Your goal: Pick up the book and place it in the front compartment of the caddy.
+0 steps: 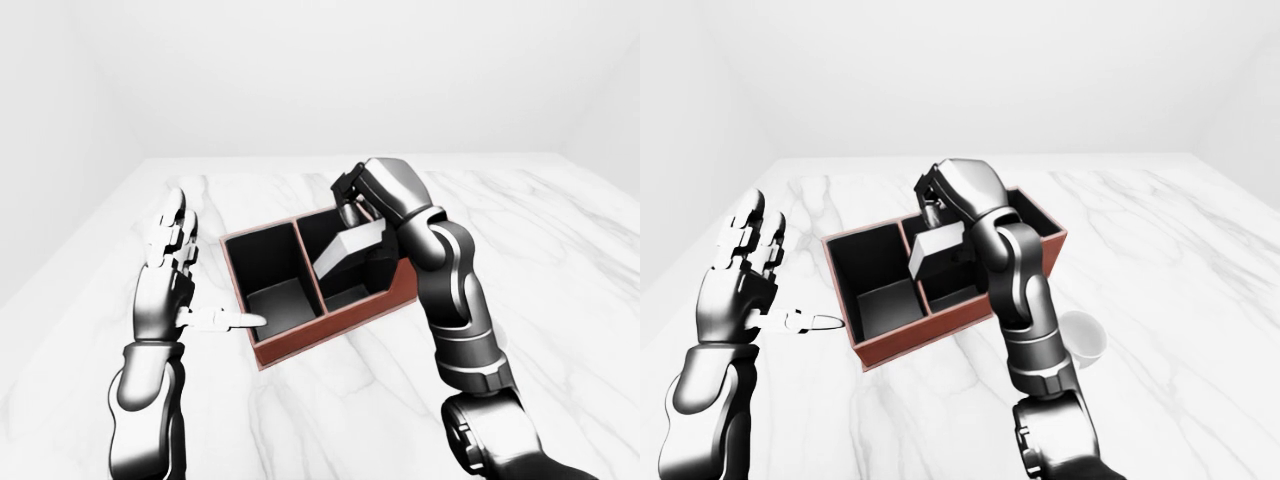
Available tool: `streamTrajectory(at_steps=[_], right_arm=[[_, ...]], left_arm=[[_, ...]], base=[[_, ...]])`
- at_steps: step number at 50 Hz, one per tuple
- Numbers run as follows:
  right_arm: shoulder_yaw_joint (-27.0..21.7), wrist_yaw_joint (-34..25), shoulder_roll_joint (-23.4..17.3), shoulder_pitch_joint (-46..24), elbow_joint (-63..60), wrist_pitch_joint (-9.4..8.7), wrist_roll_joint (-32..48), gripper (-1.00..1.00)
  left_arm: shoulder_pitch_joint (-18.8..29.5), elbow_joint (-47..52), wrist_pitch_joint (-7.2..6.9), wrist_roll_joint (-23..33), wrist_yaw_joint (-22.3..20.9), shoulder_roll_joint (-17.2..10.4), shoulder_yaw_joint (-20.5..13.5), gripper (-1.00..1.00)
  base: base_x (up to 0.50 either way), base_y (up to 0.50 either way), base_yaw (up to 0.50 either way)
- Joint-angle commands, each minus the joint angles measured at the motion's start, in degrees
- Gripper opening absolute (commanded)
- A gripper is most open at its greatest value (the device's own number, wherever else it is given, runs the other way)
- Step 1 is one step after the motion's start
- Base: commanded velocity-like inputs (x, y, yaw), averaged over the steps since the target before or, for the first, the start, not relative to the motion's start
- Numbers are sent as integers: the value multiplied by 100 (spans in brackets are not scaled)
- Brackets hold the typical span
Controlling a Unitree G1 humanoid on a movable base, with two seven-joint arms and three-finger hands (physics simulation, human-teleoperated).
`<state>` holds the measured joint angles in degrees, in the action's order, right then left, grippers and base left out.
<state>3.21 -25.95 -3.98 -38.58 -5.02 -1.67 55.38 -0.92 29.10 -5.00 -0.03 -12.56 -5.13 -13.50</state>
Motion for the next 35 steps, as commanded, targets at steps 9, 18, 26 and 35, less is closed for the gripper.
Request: streamTrajectory(at_steps=[9,18,26,35], right_arm=[[-16,481,31,-620,744,69,214,-100],[-7,767,18,-842,1254,179,285,-100],[-22,978,-3,-1021,1630,244,314,-100],[-17,1218,-18,-1163,1988,305,356,-100]], left_arm=[[-10,30,0,-9,1,-1,-11,100],[5,62,0,-17,1,-8,-23,100],[6,67,0,-18,0,-8,-27,100],[15,-17,0,-10,4,-7,-15,100]], base=[[0,0,0],[0,0,0],[0,0,0],[0,0,0]])
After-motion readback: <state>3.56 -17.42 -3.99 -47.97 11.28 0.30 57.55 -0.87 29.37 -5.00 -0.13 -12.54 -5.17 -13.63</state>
